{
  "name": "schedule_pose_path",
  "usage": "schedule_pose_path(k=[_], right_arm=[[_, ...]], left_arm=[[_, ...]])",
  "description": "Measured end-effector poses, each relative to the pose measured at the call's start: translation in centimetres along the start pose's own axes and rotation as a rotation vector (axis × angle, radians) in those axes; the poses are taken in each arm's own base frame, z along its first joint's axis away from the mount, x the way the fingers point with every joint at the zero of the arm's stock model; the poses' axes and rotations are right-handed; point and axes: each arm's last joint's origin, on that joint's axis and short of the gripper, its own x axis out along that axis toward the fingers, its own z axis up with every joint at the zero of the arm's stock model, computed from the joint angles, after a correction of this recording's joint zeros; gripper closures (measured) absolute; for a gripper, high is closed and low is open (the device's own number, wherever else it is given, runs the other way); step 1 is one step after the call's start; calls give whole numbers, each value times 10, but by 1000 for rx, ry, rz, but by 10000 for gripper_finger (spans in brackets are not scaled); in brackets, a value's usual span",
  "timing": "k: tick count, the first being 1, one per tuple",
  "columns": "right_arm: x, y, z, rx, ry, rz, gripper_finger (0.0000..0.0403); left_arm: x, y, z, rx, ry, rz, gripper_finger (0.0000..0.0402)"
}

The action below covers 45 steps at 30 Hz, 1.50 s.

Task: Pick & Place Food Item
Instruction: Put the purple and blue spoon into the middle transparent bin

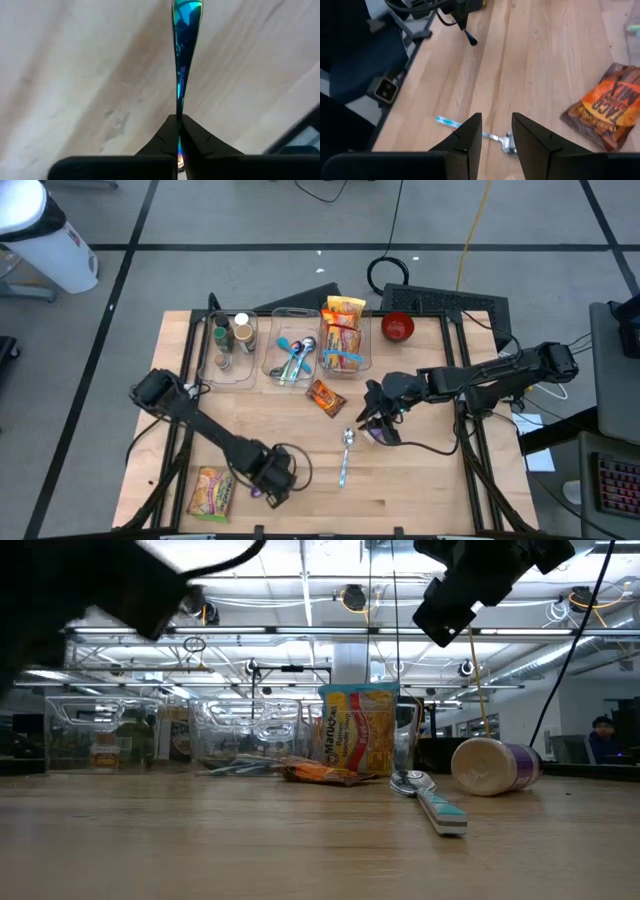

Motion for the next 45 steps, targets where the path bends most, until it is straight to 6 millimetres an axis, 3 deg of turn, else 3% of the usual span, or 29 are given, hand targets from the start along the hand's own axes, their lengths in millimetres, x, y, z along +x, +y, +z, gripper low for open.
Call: schedule_pose_path(k=[4, 9, 17, 21, 25, 36, 42, 45], right_arm=[[0, 1, 7, 25, -70, 14, 300], [-3, 2, 21, 51, -216, 43, 300], [-15, -12, 43, 226, -431, 74, 300], [-18, -17, 54, 298, -548, 124, 300], [-15, -18, 56, 364, -667, 271, 300], [8, -29, 22, 696, -896, 647, 300], [32, -26, 10, 785, -848, 692, 300], [37, -22, 14, 781, -847, 710, 299]], left_arm=[[-35, 3, 19, 25, -160, -55, 398], [-99, 17, 37, 47, -466, -117, 399], [-199, 40, 39, 133, -1024, -267, 398], [-229, 40, 40, 219, -1250, -320, 399], [-245, 37, 43, 308, -1371, -362, 399], [-249, 34, 44, 447, -1414, -365, 399], [-257, 28, 47, 516, -1510, -406, 399], [-259, 29, 48, 518, -1528, -406, 399]])
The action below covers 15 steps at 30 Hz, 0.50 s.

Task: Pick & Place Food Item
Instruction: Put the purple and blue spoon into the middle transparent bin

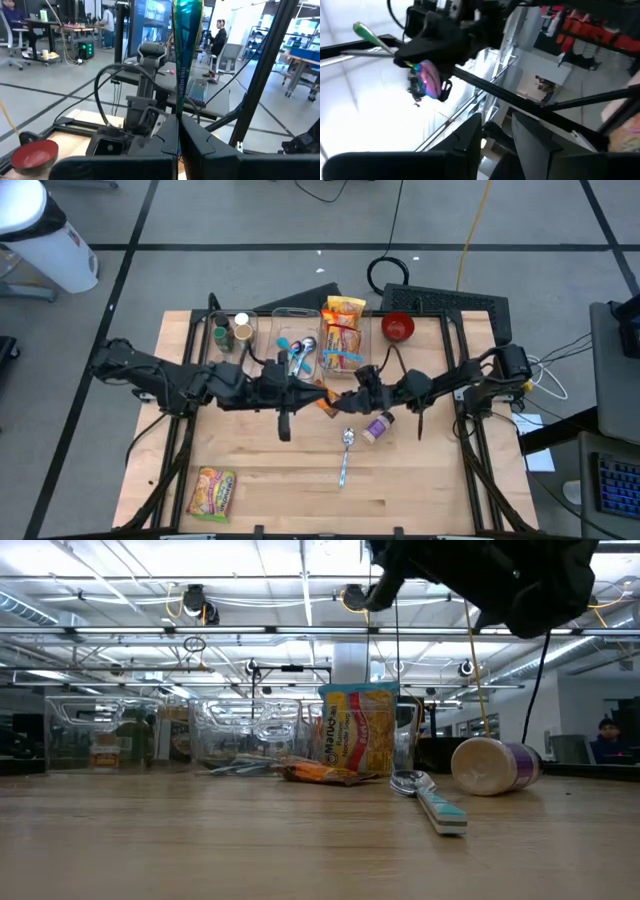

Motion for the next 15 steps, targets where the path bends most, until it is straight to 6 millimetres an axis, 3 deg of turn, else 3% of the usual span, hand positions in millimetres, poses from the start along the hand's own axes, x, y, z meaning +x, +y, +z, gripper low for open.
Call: schedule_pose_path(k=[7, 15], right_arm=[[23, 16, 5, -59, -7, 98, 236], [28, 20, 7, -74, -17, 121, 152]], left_arm=[[2, 3, 0, -7, 6, -13, 399], [2, 3, 0, 1, 6, -13, 399]])
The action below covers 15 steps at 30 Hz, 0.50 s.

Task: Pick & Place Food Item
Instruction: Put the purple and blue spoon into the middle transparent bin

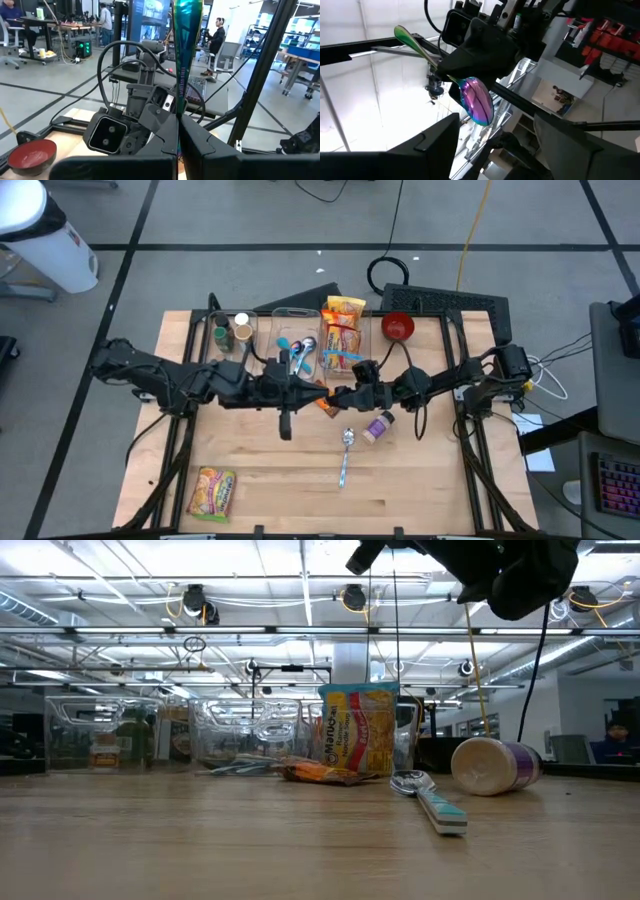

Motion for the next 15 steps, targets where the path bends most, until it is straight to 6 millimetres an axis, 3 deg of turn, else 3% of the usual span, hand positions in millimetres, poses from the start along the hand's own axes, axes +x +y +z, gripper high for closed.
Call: schedule_pose_path(k=[5, 15], right_arm=[[0, 0, 0, -6, -3, -1, 154], [0, 0, 0, -19, -2, 0, 208]], left_arm=[[6, 4, -4, 3, 13, 17, 399], [26, 15, -20, -37, 60, 14, 398]])
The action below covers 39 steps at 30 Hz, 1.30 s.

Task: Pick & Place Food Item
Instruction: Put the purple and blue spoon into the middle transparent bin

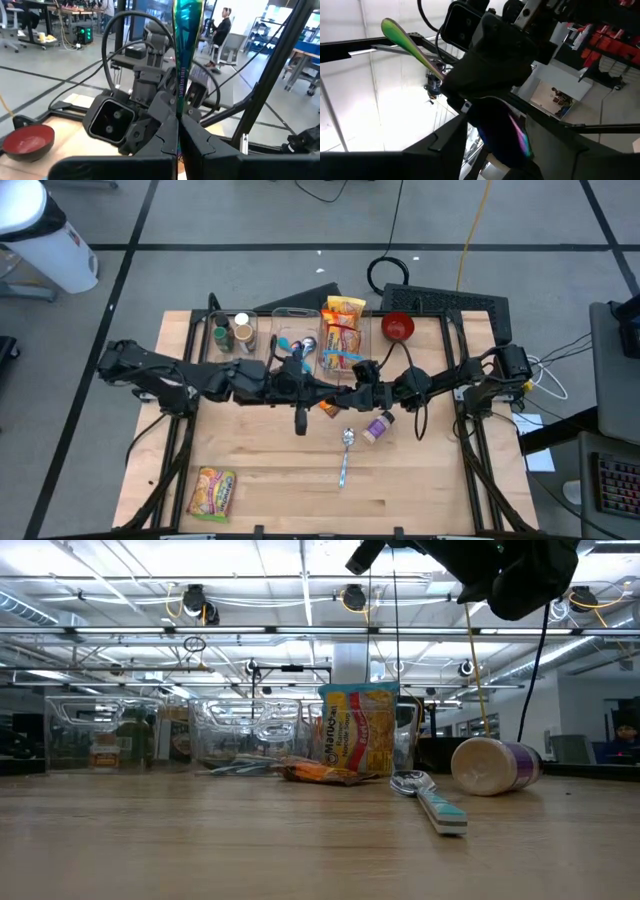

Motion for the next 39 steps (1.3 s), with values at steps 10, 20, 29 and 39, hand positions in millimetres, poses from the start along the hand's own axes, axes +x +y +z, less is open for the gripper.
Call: schedule_pose_path(k=[10, 20, 29, 39], right_arm=[[0, 0, 1, -5, 0, 1, 278], [0, 0, 1, -7, 7, 5, 326], [-2, 0, 6, -20, 43, 19, 394], [-2, -1, 6, -21, 66, 25, 398]], left_arm=[[0, 0, -1, -6, 7, -2, 399], [0, -1, -1, -31, 13, -7, 396], [0, 0, -1, -43, 9, -3, 387], [0, 2, 0, -77, 10, -2, 384]])
